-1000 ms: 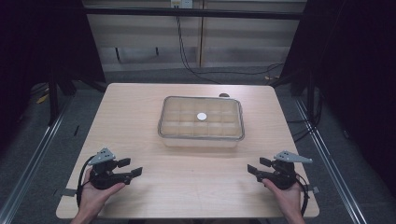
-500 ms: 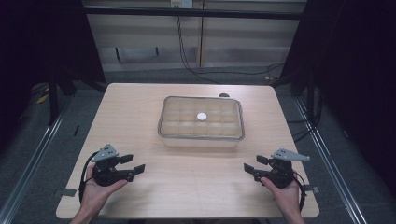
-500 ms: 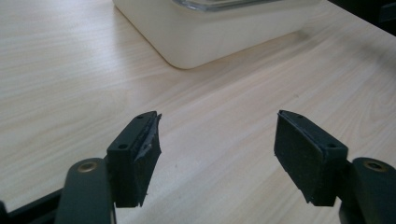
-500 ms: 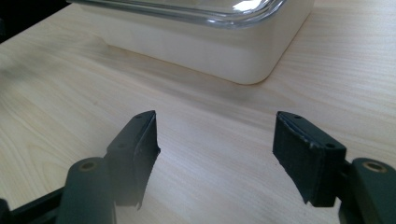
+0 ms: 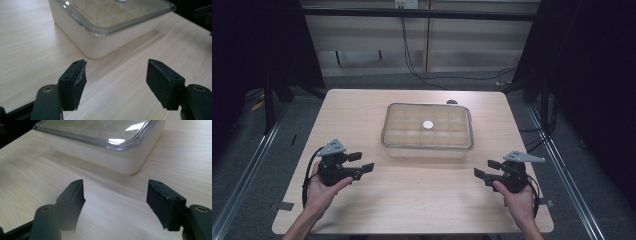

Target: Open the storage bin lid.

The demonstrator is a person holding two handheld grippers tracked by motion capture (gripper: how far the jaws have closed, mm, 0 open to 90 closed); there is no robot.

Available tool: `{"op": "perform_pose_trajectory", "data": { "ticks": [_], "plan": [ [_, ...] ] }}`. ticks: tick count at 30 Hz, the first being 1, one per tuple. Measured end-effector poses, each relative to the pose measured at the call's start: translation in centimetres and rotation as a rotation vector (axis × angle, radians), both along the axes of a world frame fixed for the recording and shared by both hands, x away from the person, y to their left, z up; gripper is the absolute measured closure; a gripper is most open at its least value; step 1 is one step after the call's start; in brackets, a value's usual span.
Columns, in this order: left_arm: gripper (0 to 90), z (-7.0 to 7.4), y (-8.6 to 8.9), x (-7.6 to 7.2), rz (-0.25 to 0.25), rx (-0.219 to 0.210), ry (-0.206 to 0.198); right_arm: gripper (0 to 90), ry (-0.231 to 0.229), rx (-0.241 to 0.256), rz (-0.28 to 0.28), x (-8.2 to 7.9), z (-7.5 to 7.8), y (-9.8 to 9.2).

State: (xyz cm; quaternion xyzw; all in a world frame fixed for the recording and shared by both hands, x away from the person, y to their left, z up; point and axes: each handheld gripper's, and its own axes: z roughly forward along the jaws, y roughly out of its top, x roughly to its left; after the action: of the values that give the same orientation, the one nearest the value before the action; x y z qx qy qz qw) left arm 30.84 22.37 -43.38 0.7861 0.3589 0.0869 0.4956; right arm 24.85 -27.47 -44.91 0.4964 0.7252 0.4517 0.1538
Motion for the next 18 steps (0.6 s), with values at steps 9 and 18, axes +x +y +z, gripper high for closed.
{"op": "perform_pose_trajectory", "data": {
  "ticks": [9,18],
  "plan": [
    [44.7,0.2,-0.8,1.3,-0.016,0.052,-0.059,31.4,-0.024,0.023,0.019,1.7,2.0,-0.1],
    [50.1,0.5,-1.2,3.4,0.025,0.063,-0.022,30.2,-0.020,0.023,0.034,3.9,2.8,0.4]
  ]
}}
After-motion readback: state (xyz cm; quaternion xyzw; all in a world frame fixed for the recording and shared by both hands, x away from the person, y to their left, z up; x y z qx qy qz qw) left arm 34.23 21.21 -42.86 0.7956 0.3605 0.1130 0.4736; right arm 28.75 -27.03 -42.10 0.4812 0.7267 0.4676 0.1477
